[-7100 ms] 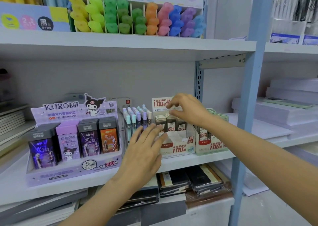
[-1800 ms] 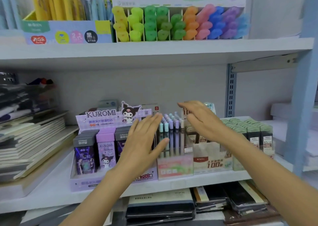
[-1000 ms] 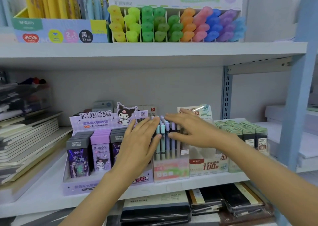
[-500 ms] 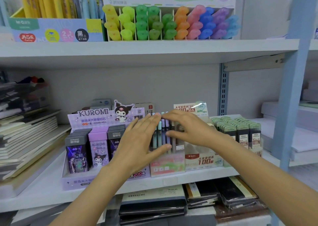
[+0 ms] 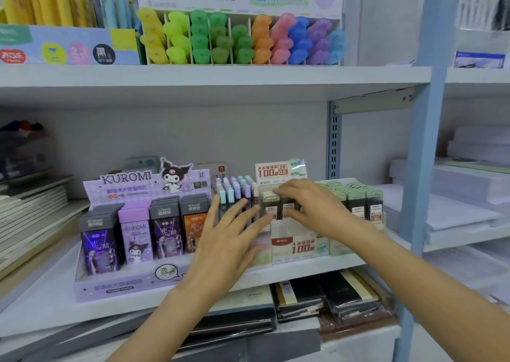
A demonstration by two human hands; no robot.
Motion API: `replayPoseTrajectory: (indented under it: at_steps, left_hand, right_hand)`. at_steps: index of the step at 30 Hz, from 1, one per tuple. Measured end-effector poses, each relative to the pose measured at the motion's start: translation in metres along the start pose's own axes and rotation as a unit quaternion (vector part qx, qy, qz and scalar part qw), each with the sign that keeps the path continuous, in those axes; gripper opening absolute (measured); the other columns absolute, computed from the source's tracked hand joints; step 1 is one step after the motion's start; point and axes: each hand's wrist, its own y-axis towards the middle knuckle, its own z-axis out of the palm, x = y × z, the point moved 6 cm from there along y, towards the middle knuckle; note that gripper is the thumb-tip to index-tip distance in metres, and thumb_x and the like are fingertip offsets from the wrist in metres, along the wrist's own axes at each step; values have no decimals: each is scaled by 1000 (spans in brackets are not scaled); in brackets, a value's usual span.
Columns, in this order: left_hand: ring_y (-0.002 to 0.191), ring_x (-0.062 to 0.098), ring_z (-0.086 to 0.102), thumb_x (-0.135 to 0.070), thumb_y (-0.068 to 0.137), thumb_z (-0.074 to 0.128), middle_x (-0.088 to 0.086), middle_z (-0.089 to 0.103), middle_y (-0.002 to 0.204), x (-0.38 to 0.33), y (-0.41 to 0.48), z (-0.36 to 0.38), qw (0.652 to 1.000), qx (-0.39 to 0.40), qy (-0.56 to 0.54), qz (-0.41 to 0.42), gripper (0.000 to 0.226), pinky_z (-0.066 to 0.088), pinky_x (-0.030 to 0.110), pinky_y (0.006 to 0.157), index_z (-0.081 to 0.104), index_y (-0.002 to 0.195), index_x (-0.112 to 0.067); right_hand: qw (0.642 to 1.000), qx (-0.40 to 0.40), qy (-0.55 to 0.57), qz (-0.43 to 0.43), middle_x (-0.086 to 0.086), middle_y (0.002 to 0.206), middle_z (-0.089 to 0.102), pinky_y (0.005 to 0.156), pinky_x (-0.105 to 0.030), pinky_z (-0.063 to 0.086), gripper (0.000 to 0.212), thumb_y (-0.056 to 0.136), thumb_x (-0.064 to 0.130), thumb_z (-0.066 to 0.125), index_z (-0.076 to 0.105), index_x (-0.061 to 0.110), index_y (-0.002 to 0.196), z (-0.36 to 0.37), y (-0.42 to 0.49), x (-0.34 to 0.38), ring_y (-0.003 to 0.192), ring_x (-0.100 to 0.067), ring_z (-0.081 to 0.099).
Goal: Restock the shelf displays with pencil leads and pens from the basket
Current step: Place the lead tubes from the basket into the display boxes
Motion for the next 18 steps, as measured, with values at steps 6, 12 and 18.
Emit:
replayPoseTrajectory:
  at_steps: [6, 12, 18]
  left_hand:
    - [139, 21, 41, -41, 91, 56, -3, 53, 143, 0, -3, 5, 1000, 10, -5, -5, 53, 6, 53, 120, 47, 142, -31]
    - [143, 24, 33, -39, 92, 50, 2, 45, 149, -6, -5, 3, 1000, -28, 9, 11, 55, 7, 55, 119, 45, 144, -24]
    - [141, 26, 36, -44, 85, 62, 3, 48, 148, -40, 0, 11, 997, 4, 52, 64, 65, 25, 61, 114, 47, 143, -17]
  right_hand:
    - [999, 14, 37, 21, 3, 129, 59, 98, -33, 45, 42, 90, 28, 66, 58, 23, 131, -8, 25, -7, 115, -16, 55]
    - [998, 18, 28, 49, 6, 122, 66, 91, -32, 52, 32, 88, 26, 68, 66, 25, 120, -21, 19, -23, 101, -8, 61]
    - [999, 18, 2, 40, 5, 131, 61, 100, -38, 47, 39, 91, 25, 65, 60, 24, 129, -28, 2, -24, 116, -15, 58]
